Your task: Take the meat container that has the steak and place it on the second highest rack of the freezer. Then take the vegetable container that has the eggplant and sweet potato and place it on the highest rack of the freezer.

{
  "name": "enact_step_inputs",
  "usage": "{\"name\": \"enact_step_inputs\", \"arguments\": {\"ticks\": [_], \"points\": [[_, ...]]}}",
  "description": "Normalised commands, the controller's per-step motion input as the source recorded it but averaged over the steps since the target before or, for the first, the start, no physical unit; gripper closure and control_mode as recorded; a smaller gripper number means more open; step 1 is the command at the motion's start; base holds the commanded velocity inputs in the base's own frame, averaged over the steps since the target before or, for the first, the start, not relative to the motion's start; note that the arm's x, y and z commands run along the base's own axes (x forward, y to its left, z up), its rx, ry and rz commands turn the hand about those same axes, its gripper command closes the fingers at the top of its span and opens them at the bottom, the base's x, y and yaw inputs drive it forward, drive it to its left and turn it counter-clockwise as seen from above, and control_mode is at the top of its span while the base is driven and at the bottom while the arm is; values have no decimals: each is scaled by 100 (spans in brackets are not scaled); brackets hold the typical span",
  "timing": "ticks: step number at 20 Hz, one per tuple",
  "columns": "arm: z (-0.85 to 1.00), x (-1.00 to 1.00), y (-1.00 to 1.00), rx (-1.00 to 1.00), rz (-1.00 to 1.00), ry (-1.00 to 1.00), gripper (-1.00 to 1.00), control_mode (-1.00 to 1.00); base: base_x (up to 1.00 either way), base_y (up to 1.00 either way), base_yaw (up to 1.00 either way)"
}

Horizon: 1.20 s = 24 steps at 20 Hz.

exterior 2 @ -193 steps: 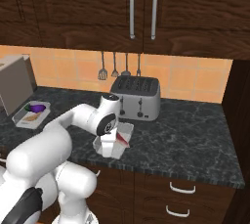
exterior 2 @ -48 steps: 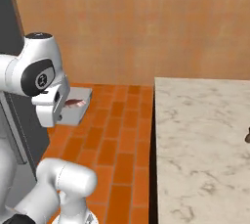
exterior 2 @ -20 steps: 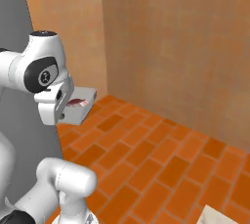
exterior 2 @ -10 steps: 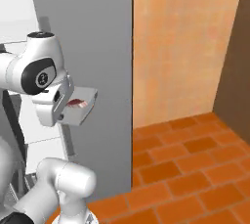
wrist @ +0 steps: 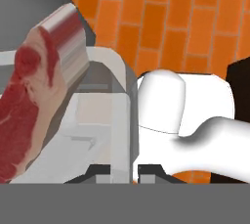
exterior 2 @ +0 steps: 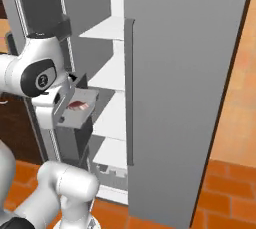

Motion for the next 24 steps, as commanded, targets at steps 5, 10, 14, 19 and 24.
{"name": "enact_step_inputs", "arguments": {"ticks": [5, 10, 14, 19, 24], "points": [[0, 0, 0, 0, 0, 0, 100, 100, 12, -90, 57], [0, 0, 0, 0, 0, 0, 100, 100, 45, -62, 32], [0, 0, 0, 0, 0, 0, 100, 100, 66, 14, 17], [0, 0, 0, 0, 0, 0, 100, 100, 43, 39, 9], [0, 0, 0, 0, 0, 0, 100, 100, 11, 15, 5]]}}
